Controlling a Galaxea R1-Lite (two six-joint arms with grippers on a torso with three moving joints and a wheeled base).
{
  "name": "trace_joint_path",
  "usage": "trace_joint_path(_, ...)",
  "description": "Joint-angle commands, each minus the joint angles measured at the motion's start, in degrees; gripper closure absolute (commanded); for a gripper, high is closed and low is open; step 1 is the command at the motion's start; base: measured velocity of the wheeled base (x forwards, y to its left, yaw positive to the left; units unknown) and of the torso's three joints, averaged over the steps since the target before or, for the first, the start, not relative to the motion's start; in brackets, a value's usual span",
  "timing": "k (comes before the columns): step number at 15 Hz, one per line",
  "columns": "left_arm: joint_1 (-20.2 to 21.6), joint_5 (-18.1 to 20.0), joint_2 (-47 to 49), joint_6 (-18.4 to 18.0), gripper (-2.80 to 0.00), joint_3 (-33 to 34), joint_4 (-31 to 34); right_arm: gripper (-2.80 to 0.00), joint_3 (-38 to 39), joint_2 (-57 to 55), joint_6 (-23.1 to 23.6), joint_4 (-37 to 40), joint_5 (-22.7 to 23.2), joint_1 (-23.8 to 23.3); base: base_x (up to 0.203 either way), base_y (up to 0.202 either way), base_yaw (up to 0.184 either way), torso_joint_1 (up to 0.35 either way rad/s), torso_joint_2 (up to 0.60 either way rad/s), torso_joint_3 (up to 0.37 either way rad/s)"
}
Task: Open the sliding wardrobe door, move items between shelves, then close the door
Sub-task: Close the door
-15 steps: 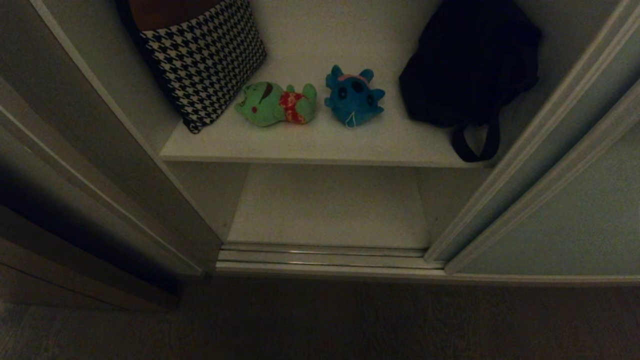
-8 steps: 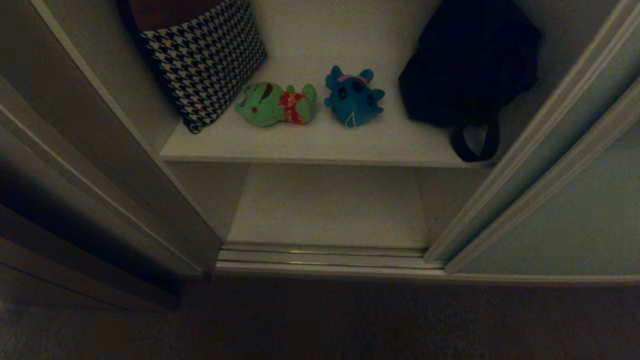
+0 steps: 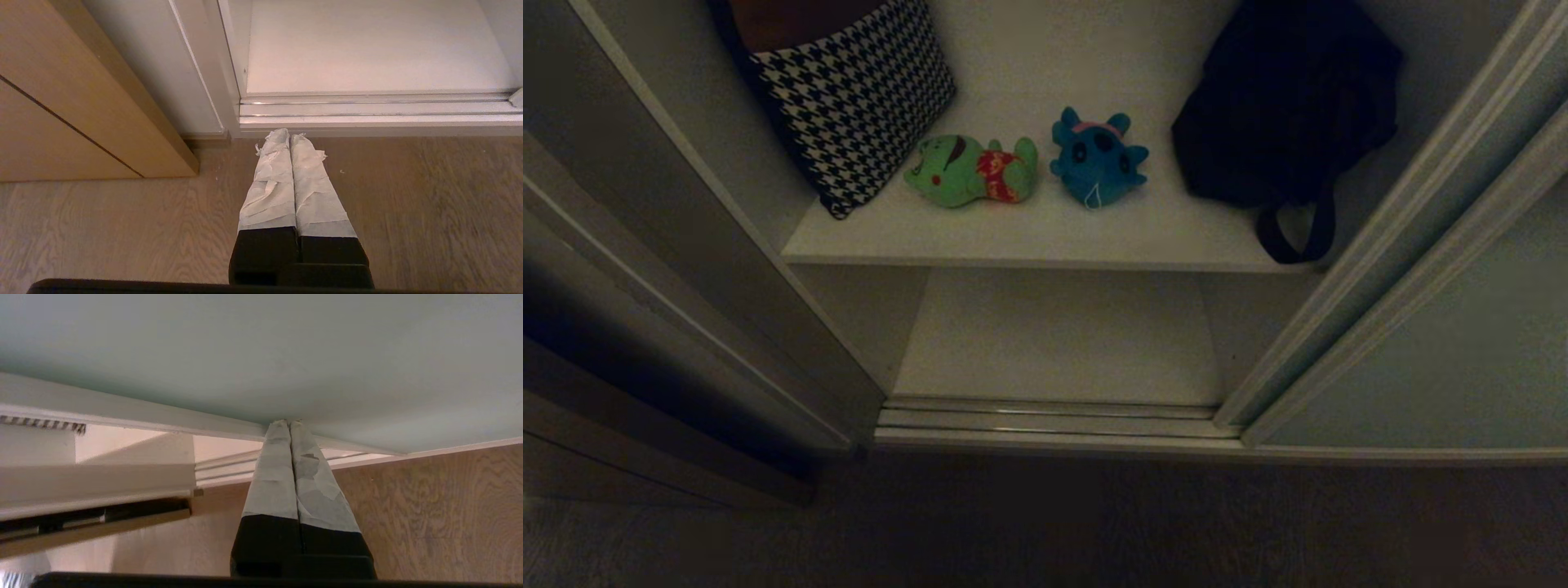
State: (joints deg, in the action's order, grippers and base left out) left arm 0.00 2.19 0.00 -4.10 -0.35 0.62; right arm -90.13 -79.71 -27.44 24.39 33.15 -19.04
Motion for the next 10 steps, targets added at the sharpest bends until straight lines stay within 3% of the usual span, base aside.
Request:
trace_joint_path(1, 0.0, 0.0, 0.1, 0.0, 0.00, 0.0, 0.1, 0.00, 0.0, -0.3, -0.1, -0.4, -0.3, 2.5, 0.000, 0.000, 0.000, 0.000, 0.00, 0.000)
trace_joint_path(4, 0.0, 0.0, 0.1, 0.0, 0.00, 0.0, 0.0, 0.00, 0.0, -0.5, -0.2, -2.5, -2.5, 9.6, 0.000, 0.000, 0.000, 0.000, 0.00, 0.000)
trace_joint_path(10, 0.0, 0.0, 0.0, 0.0, 0.00, 0.0, 0.0, 0.00, 1.2, -1.7, 0.0, -4.8, -14.4, 31.4, 0.000, 0.000, 0.000, 0.000, 0.00, 0.000)
